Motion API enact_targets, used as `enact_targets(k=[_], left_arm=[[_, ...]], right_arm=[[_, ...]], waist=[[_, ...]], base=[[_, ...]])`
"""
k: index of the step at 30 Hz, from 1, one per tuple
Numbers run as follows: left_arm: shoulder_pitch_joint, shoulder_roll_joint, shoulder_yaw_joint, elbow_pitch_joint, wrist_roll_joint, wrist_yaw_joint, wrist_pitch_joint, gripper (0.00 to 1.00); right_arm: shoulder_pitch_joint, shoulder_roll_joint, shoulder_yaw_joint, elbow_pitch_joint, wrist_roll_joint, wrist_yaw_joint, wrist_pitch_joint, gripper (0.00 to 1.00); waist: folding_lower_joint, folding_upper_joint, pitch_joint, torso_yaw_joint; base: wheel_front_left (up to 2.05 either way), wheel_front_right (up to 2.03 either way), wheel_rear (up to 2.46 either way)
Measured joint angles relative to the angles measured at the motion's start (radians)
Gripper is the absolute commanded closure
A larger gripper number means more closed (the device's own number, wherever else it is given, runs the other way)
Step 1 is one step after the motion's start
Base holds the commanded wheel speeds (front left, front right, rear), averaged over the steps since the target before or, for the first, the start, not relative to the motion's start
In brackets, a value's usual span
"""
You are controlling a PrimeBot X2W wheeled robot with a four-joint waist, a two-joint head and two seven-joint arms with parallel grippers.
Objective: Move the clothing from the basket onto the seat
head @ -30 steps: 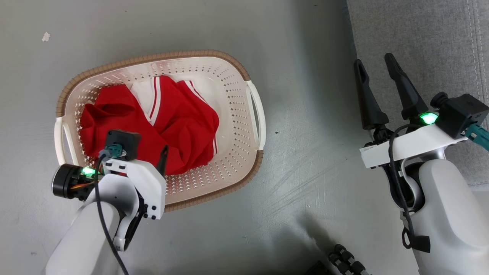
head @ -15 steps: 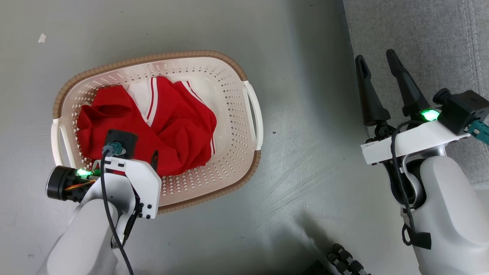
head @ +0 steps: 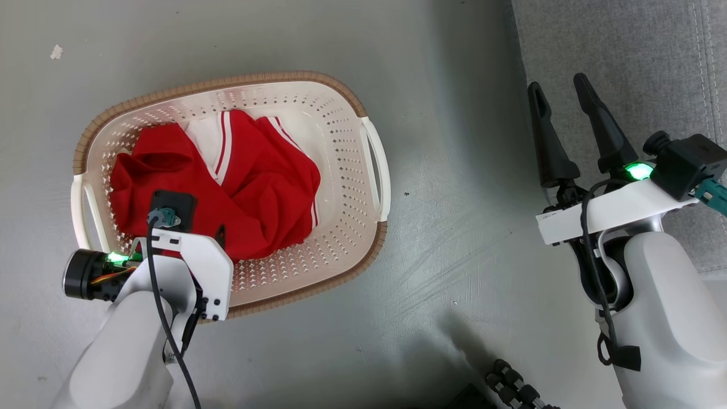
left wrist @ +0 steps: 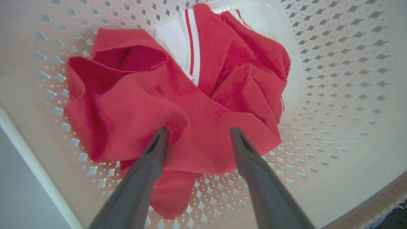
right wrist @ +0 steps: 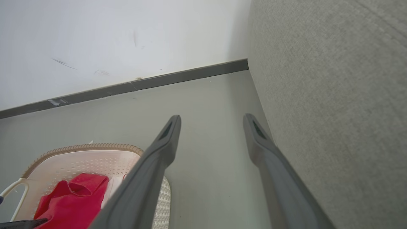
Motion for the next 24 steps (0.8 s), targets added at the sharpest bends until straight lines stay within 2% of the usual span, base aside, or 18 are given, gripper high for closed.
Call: enact_targets(k=[24], left_arm=[[-0.083,-0.019,0.001,0.11,0.013,0.018,-0.001,0.0]], right_arm=[[-0.003,0.0,0.01,-0.002,-0.002,0.0,0.0,0.0]], waist=[[0.0,0.0,0.038,-0.01]], base=[[0.0,0.0,0.0]])
